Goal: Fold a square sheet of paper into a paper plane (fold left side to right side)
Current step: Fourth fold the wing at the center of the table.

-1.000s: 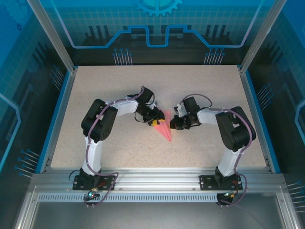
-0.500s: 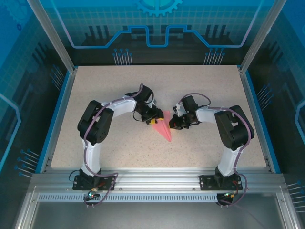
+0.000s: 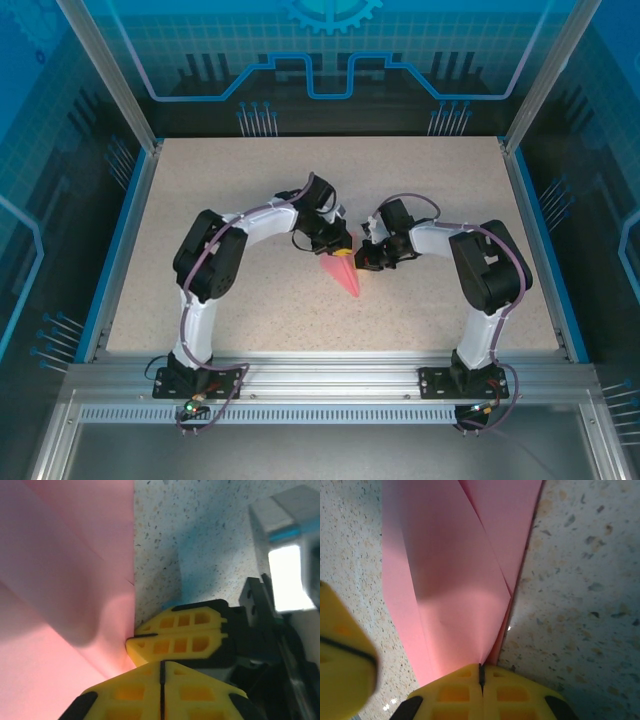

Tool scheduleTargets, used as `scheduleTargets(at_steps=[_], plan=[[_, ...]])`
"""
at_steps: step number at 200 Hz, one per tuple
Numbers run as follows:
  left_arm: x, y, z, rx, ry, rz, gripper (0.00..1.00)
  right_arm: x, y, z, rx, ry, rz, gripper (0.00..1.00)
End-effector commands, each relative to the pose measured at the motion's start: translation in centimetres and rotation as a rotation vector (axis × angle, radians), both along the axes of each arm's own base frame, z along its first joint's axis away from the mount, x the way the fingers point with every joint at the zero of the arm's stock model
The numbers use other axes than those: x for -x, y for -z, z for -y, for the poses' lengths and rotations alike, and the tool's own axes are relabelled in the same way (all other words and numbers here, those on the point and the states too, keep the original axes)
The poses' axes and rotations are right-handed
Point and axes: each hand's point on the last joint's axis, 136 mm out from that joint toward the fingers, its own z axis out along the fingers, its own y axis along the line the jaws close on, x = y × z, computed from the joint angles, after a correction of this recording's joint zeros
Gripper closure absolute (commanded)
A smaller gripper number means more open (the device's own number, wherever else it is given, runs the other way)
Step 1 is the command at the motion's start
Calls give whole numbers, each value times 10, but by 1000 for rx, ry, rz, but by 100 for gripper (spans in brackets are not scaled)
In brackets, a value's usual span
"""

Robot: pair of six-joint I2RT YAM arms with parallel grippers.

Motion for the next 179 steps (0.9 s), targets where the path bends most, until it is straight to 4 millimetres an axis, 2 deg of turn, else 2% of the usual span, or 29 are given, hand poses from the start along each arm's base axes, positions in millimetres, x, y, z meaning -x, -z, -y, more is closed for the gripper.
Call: scheduleTargets(at_steps=[1,37,88,132,153,179], plan=[[-2,6,4,3,21,-7,94,28,35,15,135,-18,-108,100],[-1,25,0,-36,11,-31,95,28,36,15,147,-25,-110,100],[6,50,-18,-122,-7,-61,96,30,38,17,165,-31,-118,100],[14,62,-29,-158,-16,-80,96,31,38,17,166,-35,-118,100],[16,65,-31,-163,-16,-86,99,25,30,13,141,-37,-91,99],[21,69,-34,-176,-13,-92,100,9,4,6,77,-36,-16,94]])
